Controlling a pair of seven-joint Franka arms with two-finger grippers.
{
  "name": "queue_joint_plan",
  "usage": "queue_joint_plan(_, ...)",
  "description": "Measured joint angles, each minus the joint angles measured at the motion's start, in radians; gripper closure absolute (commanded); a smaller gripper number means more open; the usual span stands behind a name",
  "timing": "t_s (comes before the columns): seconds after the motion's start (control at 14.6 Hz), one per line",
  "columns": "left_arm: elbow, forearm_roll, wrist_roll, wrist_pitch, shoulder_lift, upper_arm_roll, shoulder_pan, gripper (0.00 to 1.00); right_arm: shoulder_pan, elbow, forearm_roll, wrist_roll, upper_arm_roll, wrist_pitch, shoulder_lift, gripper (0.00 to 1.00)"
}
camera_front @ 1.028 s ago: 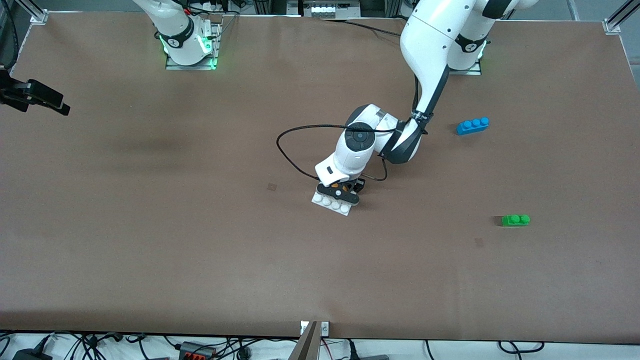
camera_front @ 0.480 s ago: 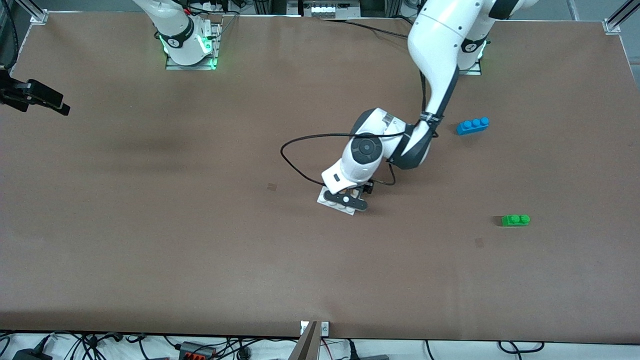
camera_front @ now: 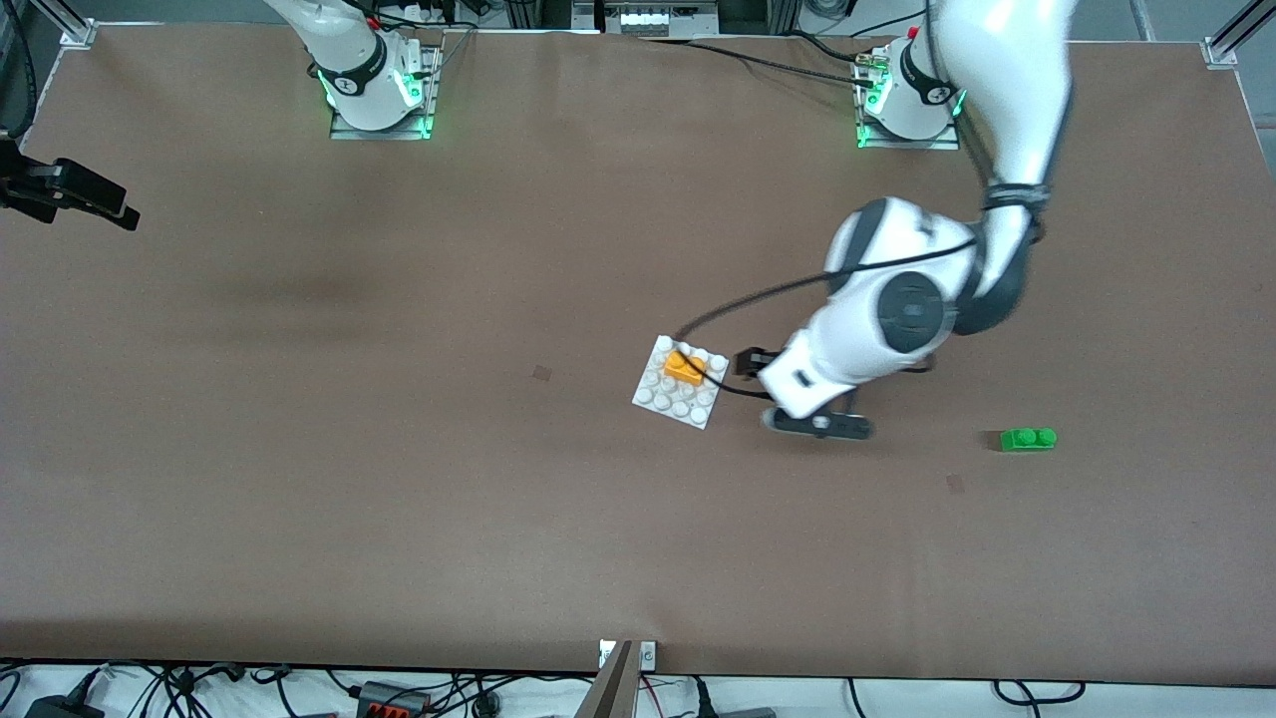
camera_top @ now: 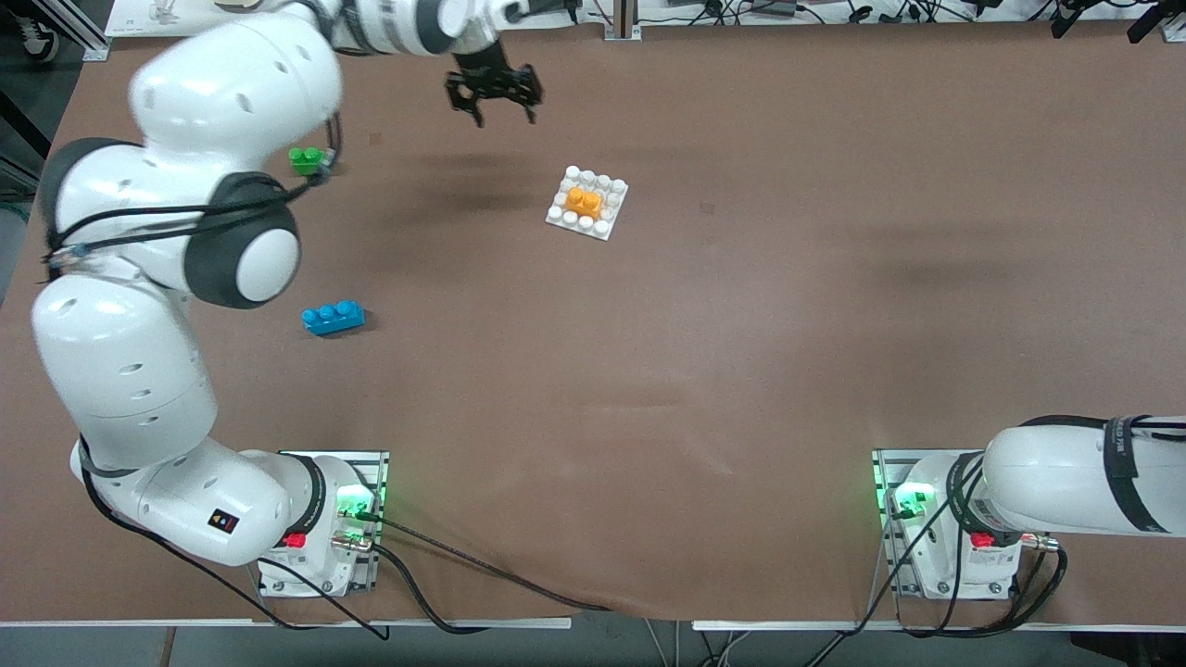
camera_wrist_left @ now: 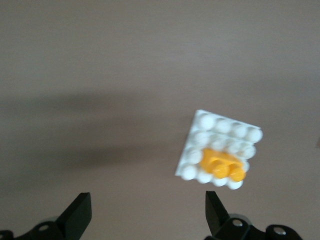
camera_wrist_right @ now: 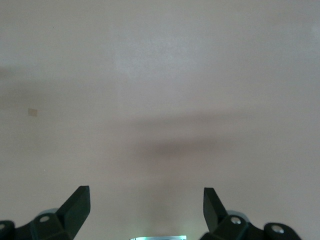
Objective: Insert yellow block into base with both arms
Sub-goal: 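Open the left gripper and lift it away from the block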
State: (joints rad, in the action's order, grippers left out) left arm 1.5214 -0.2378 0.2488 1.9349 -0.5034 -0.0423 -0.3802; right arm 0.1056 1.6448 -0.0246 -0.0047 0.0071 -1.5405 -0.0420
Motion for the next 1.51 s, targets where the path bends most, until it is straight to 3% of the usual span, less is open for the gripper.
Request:
queue_joint_plan(0.27,0.094,0.059,-0.026,-0.045,0.122,-0.002,0.162,0.0,0.0,0.0,0.0,0.0,0.0,0.0,0.0,0.0)
queue_joint_plan(0.62,0.131,0.118,-0.039,-0.105,0.3,0.02,0.293,0.0,0.0,0.0,0.0,0.0,0.0,0.0,0.0,0.0)
queue_joint_plan(1.03,0.108,0.181,-0.1,-0.22,0.424,0.027,0.317,0.0,0.001,0.0,0.0,0.0,0.0,0.0,0.0,0.0)
queue_joint_plan(1.51,0.108,0.19,-0.104,-0.328,0.44,0.045,0.333,0.0,0.001,0.0,0.0,0.0,0.0,0.0,0.0,0.0)
